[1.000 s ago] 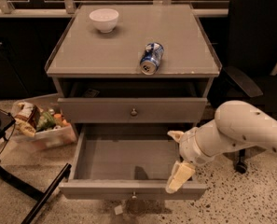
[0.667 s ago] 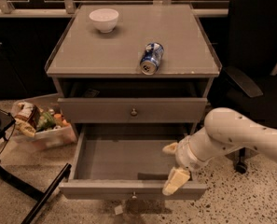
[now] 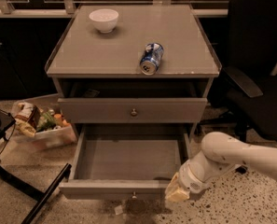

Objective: Close middle drawer

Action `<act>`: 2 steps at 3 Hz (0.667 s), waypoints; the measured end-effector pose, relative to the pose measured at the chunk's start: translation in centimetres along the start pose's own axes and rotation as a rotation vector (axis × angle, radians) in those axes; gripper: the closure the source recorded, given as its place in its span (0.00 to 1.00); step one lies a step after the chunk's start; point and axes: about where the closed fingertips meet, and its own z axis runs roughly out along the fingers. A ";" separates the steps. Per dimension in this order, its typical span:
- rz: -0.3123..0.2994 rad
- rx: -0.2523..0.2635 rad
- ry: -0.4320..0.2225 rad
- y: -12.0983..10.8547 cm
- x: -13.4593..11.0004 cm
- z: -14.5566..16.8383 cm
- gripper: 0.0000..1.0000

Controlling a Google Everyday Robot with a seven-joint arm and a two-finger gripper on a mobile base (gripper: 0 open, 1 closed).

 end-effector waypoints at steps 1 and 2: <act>0.059 -0.047 0.039 -0.3 2.8 4.3 0.89; 0.071 -0.030 0.066 -1.7 4.3 7.7 1.00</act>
Offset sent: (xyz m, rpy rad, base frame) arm 0.0033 0.0032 -0.1365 -0.1055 0.0496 -0.0519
